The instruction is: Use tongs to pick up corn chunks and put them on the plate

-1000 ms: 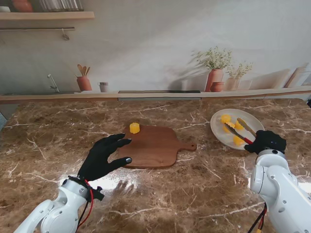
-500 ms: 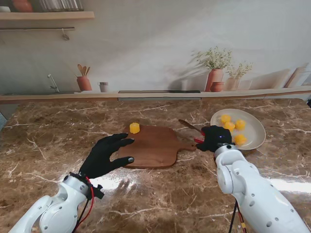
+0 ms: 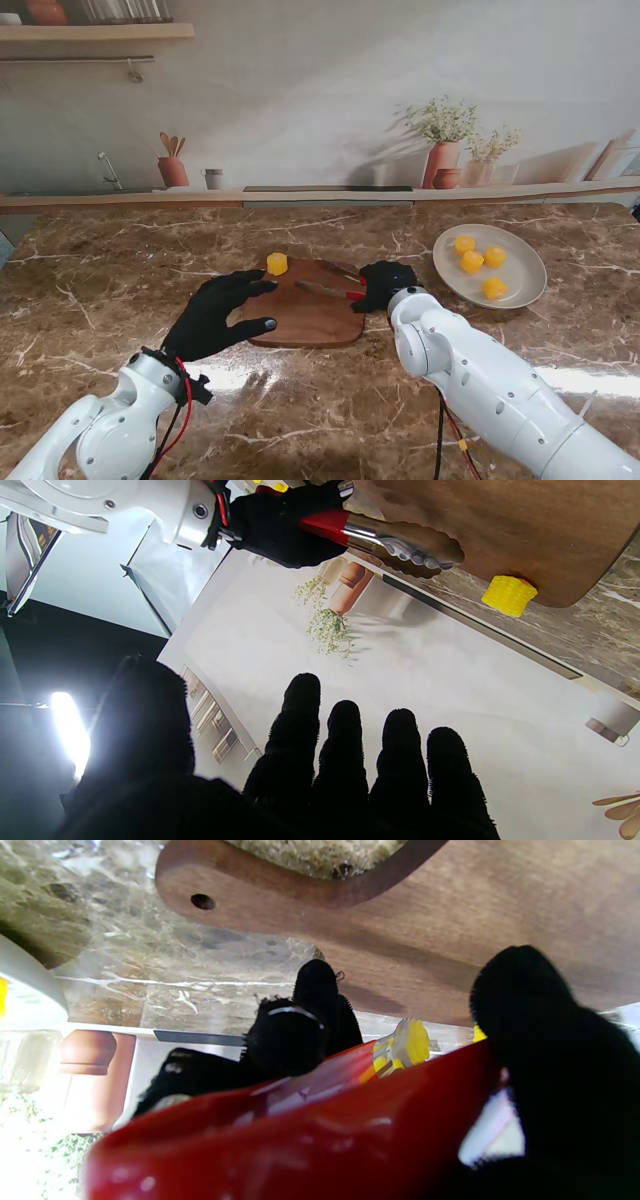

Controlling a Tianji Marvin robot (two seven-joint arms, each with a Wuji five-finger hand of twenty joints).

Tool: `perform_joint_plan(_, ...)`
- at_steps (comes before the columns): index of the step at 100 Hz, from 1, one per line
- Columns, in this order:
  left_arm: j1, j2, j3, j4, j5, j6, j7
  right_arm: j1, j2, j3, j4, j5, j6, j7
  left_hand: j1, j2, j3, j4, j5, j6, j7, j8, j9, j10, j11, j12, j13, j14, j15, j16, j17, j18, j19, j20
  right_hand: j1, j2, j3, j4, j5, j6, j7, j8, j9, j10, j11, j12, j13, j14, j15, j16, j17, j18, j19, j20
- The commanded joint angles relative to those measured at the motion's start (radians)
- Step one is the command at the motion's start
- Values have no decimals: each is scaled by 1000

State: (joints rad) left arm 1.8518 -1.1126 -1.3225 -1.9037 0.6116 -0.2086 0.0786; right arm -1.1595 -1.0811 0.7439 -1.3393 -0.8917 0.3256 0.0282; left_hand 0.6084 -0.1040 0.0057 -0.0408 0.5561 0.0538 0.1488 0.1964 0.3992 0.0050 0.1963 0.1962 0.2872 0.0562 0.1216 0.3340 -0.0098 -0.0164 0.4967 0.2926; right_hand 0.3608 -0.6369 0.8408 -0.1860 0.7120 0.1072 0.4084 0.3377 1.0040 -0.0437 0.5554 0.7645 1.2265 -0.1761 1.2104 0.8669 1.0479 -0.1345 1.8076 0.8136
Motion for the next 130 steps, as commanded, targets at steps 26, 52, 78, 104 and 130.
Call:
perform_joint_plan(26, -14, 5, 14, -8, -2, 16, -20, 74, -49, -86, 75, 67, 39, -41, 13, 24, -26, 20, -4, -29, -2, 7, -4, -10, -19, -12, -5, -45, -23, -12, -12, -17, -35, -2, -16, 65, -41, 48, -24, 2, -25, 17, -62, 0, 25, 1, -11, -38, 62, 32, 11, -118, 60, 2)
perform_joint_plan(52, -16, 3, 19, -13, 3, 17, -9, 170, -84, -188, 152, 129, 58, -47, 13, 23, -26, 20, -6, -30, -3, 7, -5, -10, -19, -13, -5, -46, -24, -13, -12, -17, -36, -3, -2, 88, -200, 73, -80, 27, -53, 24, -126, 3, 34, -2, -36, -49, 64, 34, -6, -131, 47, 9)
perform_joint_plan(78, -9, 2, 17, -20, 5, 26, -5, 244, -123, -257, 242, 214, 50, -39, 13, 23, -26, 20, -4, -28, -3, 8, -4, -10, -18, -12, -4, -45, -23, -12, -12, -16, -38, -3, -25, 67, -242, 89, -116, 43, -67, 21, -165, 8, 36, -3, -53, -51, 66, 33, -18, -132, 40, 11)
perform_joint_plan(104, 1, 1, 15, -17, 1, 28, -1, 288, -155, -307, 302, 255, 35, -42, 12, 23, -26, 20, -2, -27, -2, 7, -3, -11, -18, -12, -2, -45, -22, -12, -12, -15, -37, -2, -37, 56, -251, 98, -123, 36, -68, 23, -175, 5, 40, -5, -56, -54, 67, 31, -22, -134, 37, 14)
perform_joint_plan(130, 12, 1, 8, -23, 6, 27, 5, 338, -201, -363, 383, 310, 29, -39, 12, 24, -26, 20, -1, -30, -1, 7, -2, -10, -17, -12, -3, -44, -22, -11, -12, -14, -37, -2, -49, 47, -249, 100, -122, 26, -67, 26, -177, 2, 45, -4, -57, -56, 71, 31, -23, -135, 36, 17)
